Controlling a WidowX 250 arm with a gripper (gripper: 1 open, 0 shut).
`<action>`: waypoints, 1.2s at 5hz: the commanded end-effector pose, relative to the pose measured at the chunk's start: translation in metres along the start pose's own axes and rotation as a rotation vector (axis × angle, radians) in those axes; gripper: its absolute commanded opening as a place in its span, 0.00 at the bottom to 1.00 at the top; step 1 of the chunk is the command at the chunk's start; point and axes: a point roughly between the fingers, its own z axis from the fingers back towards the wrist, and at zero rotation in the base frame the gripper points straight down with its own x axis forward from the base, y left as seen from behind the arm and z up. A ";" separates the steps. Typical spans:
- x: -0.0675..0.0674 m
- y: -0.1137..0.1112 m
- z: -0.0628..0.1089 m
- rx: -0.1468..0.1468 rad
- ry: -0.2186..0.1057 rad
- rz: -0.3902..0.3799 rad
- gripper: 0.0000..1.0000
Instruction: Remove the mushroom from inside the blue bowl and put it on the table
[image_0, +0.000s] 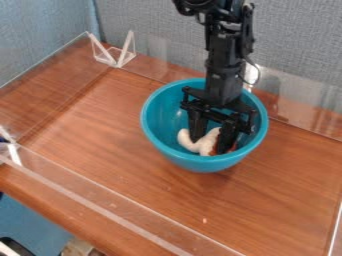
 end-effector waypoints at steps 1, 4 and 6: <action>0.003 -0.003 0.006 0.006 -0.027 -0.026 0.00; -0.001 -0.009 0.020 0.021 -0.033 -0.054 0.00; -0.004 -0.012 0.026 0.030 -0.035 -0.073 0.00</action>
